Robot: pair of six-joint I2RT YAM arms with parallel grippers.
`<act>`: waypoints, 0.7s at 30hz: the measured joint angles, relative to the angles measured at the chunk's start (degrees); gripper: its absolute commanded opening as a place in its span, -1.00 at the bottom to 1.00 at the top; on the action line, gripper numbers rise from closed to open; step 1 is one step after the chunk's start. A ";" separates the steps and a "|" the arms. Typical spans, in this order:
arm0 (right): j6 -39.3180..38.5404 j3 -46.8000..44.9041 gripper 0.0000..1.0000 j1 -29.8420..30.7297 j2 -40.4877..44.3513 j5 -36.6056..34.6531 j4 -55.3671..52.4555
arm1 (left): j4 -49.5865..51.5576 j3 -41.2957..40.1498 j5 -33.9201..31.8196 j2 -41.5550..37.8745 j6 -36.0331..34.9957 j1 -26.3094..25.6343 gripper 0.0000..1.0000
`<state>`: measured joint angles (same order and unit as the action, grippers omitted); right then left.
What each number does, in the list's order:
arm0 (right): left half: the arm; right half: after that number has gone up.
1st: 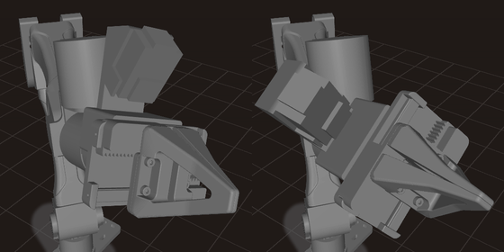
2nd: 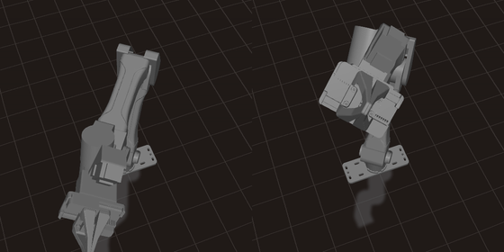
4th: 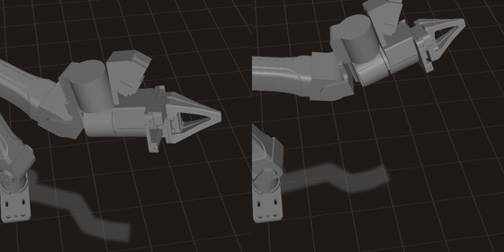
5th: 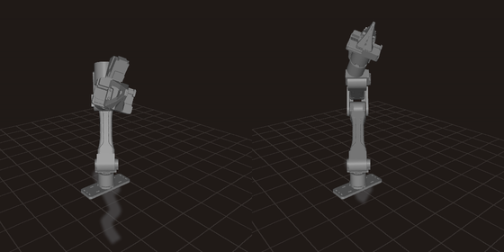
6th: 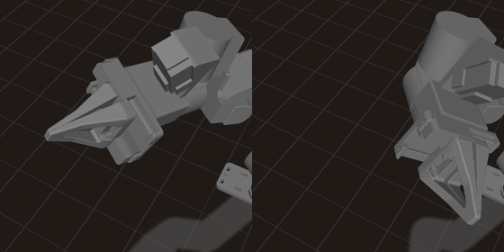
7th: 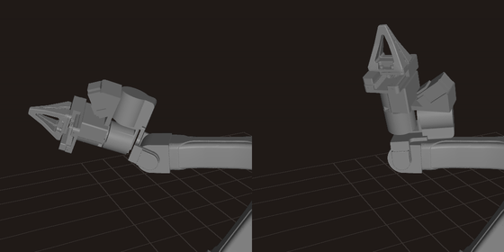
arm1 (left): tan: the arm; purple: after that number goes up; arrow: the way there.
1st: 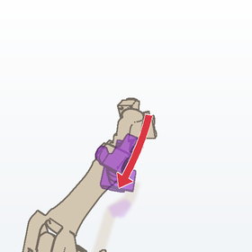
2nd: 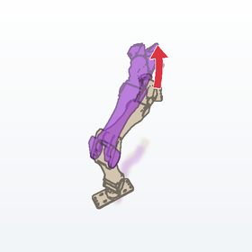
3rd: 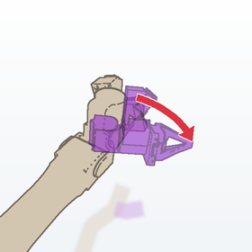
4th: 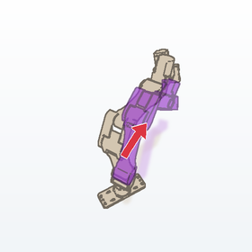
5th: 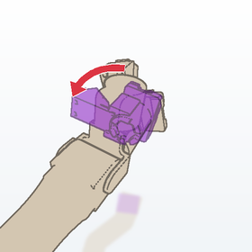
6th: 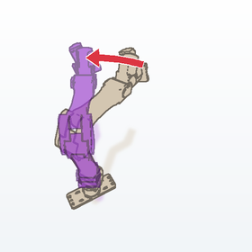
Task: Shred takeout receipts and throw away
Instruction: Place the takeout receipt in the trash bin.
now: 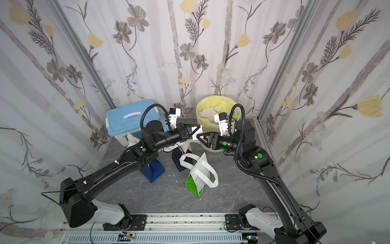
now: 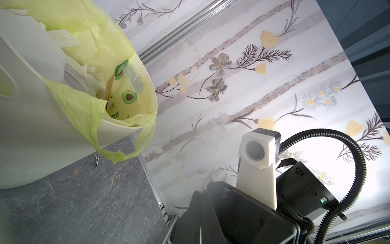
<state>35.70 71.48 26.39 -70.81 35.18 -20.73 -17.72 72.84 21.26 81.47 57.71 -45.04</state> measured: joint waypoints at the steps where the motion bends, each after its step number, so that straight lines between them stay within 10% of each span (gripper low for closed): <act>1: 0.72 0.07 -0.29 0.17 -0.28 0.55 0.31 | -0.07 0.00 0.00 0.04 0.20 -0.02 -1.00; 7: 2.71 0.13 -0.98 0.17 -0.98 1.38 2.56 | -0.48 -0.33 0.46 0.33 0.35 -0.02 -0.99; 11: 3.26 0.31 -1.00 -0.02 -0.98 0.85 2.86 | -0.42 -0.33 0.17 0.33 -0.39 -0.02 0.02; 21: -9.79 18.93 -0.72 -4.72 -15.54 -19.06 -3.13 | 14.97 -0.33 -16.50 -9.81 -7.39 0.02 0.17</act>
<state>25.91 90.41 21.67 -86.35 16.12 -23.86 -2.74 72.51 4.75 71.66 50.33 -45.01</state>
